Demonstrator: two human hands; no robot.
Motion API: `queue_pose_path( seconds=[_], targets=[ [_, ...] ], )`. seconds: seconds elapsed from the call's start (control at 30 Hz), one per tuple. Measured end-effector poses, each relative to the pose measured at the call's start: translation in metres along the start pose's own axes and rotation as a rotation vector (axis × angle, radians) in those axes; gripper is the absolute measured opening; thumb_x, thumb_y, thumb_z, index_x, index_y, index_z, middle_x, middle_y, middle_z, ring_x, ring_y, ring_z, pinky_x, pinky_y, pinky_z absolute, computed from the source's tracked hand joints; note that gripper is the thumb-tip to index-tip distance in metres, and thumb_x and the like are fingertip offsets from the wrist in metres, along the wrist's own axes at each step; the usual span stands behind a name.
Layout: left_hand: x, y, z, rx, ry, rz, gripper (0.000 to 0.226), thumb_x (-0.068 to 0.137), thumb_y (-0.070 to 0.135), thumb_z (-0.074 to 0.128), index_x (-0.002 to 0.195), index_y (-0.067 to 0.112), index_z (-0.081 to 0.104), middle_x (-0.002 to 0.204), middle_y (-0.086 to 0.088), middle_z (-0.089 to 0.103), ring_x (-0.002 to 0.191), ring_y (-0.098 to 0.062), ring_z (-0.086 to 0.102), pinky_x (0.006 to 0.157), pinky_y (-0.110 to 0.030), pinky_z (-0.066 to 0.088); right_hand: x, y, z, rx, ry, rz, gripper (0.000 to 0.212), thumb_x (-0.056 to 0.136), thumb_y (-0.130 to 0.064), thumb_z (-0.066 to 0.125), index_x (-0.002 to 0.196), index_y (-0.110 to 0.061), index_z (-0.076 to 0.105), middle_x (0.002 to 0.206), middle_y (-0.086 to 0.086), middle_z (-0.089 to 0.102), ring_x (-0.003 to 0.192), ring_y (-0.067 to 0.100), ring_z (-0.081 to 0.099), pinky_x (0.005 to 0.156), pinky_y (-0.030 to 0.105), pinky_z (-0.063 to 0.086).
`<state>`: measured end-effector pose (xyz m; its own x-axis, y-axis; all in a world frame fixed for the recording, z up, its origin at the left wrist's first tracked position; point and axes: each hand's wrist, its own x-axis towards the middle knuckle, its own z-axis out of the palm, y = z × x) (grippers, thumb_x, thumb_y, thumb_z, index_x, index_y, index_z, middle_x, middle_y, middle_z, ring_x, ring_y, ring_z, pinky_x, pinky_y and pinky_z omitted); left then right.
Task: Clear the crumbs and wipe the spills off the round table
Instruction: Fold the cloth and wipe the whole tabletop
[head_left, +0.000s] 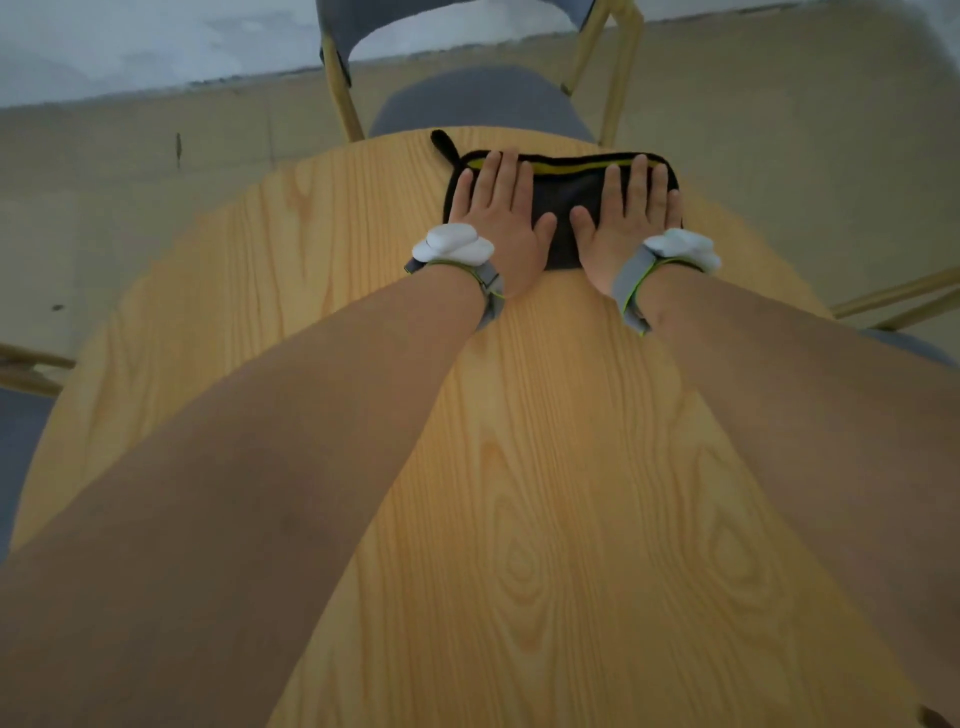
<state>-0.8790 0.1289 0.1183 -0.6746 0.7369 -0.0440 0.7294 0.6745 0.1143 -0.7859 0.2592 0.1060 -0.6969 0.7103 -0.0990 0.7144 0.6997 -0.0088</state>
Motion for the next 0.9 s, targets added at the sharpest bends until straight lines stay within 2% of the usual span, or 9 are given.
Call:
queue_pose_path(
  seconds=[0.2,0.33,0.47,0.53,0.63,0.73,0.9],
  targets=[
    [0.03,-0.01,-0.017,-0.094,-0.068,0.055,0.069,0.104,0.045,0.023,0.159,0.007,0.007,0.168,-0.013,0.0,0.155,-0.027,-0.003,0.124,-0.047,-0.005,0.035,-0.008,-0.007,0.026,-0.005,-0.026,0.072,0.097,-0.057,0.012,0.156,-0.016,0.002,0.164,0.011,-0.002,0.151,0.029,-0.005,0.119,0.043,-0.007],
    [0.04,-0.003,-0.02,0.018,-0.016,-0.05,0.066,0.105,0.047,0.022,0.16,0.013,0.009,0.169,-0.004,0.004,0.155,-0.02,0.0,0.125,-0.041,-0.001,0.041,-0.012,-0.008,0.021,-0.009,-0.023,0.071,0.097,-0.057,0.01,0.155,-0.017,0.002,0.164,0.011,-0.001,0.151,0.03,-0.005,0.121,0.044,-0.004],
    [0.044,-0.014,-0.019,-0.073,-0.073,0.034,0.068,0.104,0.046,0.021,0.159,0.008,0.007,0.169,-0.011,0.001,0.155,-0.025,-0.003,0.125,-0.045,-0.005,0.047,-0.014,-0.01,0.022,-0.012,-0.036,0.072,0.097,-0.057,0.01,0.156,-0.017,0.002,0.164,0.011,0.0,0.151,0.03,-0.005,0.121,0.045,-0.003],
    [0.04,-0.018,-0.014,-0.096,-0.072,0.023,0.07,0.103,0.046,0.022,0.159,0.007,0.008,0.168,-0.011,0.001,0.155,-0.026,-0.003,0.124,-0.045,-0.007,0.042,-0.013,-0.01,0.032,-0.015,-0.04,0.072,0.097,-0.058,0.009,0.155,-0.017,0.002,0.164,0.011,-0.001,0.151,0.03,-0.006,0.121,0.045,-0.004],
    [0.025,-0.015,-0.001,-0.049,-0.001,-0.055,0.07,0.101,0.049,0.021,0.159,0.011,0.016,0.168,-0.008,0.011,0.155,-0.023,0.007,0.124,-0.042,-0.001,0.027,-0.015,-0.004,0.032,0.016,-0.047,0.071,0.097,-0.056,0.011,0.156,-0.017,0.002,0.164,0.011,-0.003,0.151,0.029,-0.007,0.121,0.044,-0.005],
    [-0.005,-0.016,0.004,-0.032,0.031,-0.108,0.077,0.094,0.053,0.01,0.158,0.012,0.023,0.167,-0.006,0.02,0.154,-0.021,0.015,0.123,-0.04,0.003,-0.004,-0.019,-0.003,0.029,0.0,-0.044,0.071,0.097,-0.056,0.012,0.156,-0.017,0.002,0.164,0.011,-0.004,0.151,0.029,-0.007,0.121,0.043,-0.005],
    [-0.088,-0.017,0.009,-0.055,0.053,-0.101,0.078,0.093,0.054,0.008,0.158,0.013,0.023,0.167,-0.005,0.018,0.154,-0.02,0.014,0.123,-0.04,-0.001,-0.092,-0.023,0.001,0.031,-0.004,-0.049,0.07,0.098,-0.056,0.011,0.155,-0.018,0.0,0.164,0.01,-0.006,0.15,0.027,-0.009,0.12,0.043,-0.006]
  ],
)
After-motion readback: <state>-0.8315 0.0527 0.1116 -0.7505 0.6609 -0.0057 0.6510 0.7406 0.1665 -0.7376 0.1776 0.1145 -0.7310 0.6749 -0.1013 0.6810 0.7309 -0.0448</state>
